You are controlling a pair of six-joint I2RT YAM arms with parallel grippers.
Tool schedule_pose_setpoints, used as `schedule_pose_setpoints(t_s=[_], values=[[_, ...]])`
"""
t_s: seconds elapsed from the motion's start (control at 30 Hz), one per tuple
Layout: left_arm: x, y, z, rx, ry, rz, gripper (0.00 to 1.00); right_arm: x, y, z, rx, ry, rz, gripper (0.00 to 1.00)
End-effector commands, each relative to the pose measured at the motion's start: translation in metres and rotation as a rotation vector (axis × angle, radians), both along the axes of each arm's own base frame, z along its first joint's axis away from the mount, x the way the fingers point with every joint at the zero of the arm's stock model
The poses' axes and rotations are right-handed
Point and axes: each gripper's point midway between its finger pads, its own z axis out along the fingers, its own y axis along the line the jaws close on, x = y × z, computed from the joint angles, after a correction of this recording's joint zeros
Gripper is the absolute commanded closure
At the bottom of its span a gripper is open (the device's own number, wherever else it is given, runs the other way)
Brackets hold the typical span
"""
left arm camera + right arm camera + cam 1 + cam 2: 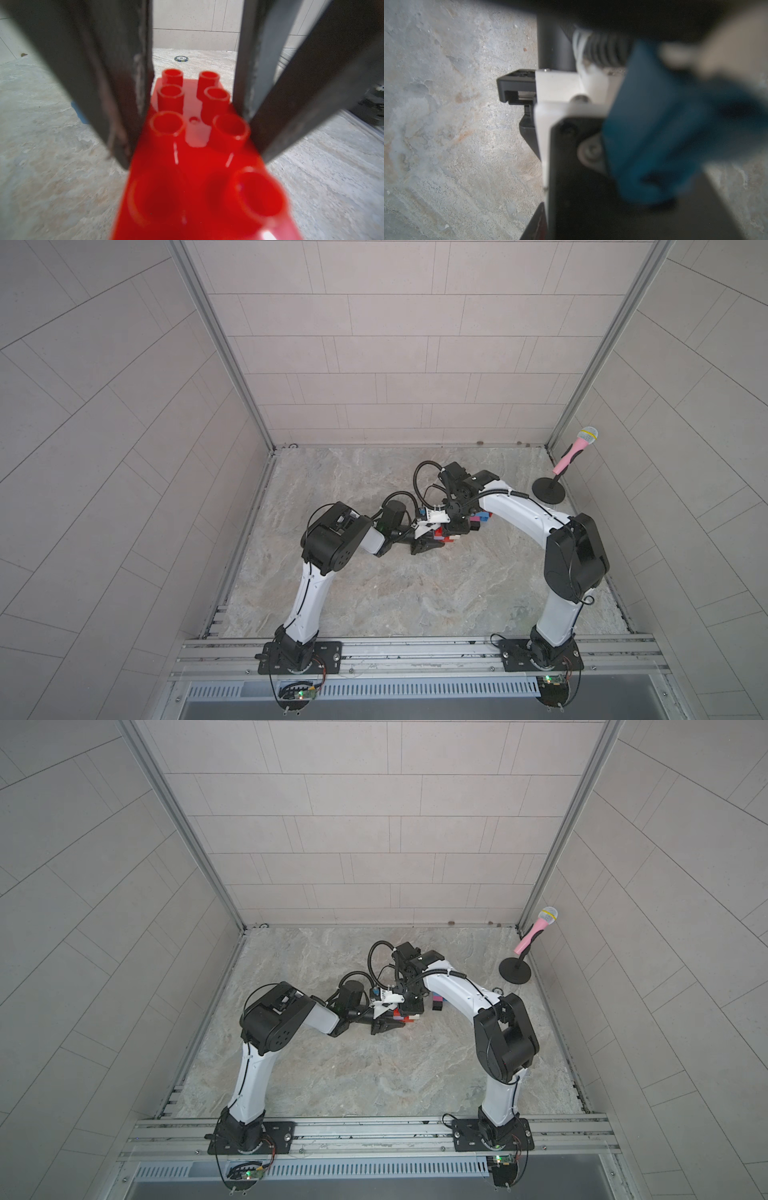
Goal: Assemble the letter p with lego
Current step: Assemble the lego brick with the lego brick.
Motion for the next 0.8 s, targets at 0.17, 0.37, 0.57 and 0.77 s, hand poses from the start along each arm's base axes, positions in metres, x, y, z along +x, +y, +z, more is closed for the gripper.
schedule_pose_setpoints(t_s=[0.17,0.37,0.57,0.77], values=[[-0.033,0.038,-0.103,0.313,0.277,0.092,1.00,-0.036,-0.042,-0.090,-0.296,0.229,0.000,0.99],[-0.032,0.038,-0.104,0.318,0.278,0.096,1.00,-0.046,-0.047,-0.112,-0.343,0.280,-0.001,1.00],[-0.032,0.038,-0.106,0.322,0.281,0.097,1.00,-0.051,-0.057,-0.121,-0.385,0.291,-0.002,1.00],[-0.032,0.038,-0.105,0.321,0.280,0.097,1.00,-0.048,-0.056,-0.123,-0.404,0.306,-0.014,1.00]])
